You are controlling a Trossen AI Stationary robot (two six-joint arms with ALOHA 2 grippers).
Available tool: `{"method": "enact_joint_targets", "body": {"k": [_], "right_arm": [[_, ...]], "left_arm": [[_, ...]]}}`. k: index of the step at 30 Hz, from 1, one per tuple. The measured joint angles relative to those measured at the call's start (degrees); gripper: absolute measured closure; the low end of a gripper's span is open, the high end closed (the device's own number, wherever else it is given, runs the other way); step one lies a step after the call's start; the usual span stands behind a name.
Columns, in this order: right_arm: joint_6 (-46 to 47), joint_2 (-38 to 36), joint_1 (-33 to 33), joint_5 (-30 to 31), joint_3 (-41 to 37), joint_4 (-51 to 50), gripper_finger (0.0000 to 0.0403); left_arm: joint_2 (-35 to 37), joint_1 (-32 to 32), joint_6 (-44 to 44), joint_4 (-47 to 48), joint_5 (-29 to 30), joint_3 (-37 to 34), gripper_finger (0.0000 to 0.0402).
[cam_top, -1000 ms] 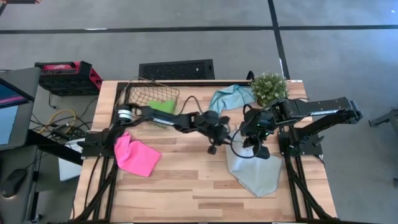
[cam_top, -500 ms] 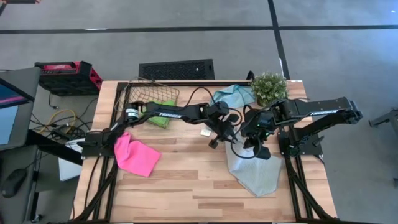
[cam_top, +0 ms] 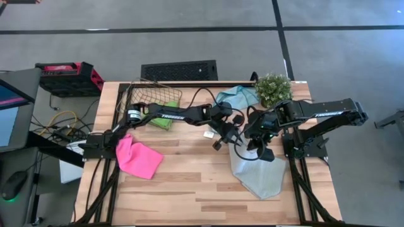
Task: Fold microfiber towels
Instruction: Fold the gray microfiber cloth
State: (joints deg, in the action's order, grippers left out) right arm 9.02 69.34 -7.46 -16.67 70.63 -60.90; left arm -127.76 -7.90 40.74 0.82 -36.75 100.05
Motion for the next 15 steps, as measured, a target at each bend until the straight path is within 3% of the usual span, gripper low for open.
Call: {"method": "enact_joint_targets", "body": {"k": [9,15], "right_arm": [[1.49,0.00,0.08,0.00,0.00,0.02,0.0401],[1.53,0.00,0.08,0.00,-0.01,0.02,0.0401]], "left_arm": [[0.00,-0.05,0.16,-0.10,-7.51,0.00,0.0331],[0.00,0.48,2.01,5.85,-8.20,0.00,0.0331]]}}
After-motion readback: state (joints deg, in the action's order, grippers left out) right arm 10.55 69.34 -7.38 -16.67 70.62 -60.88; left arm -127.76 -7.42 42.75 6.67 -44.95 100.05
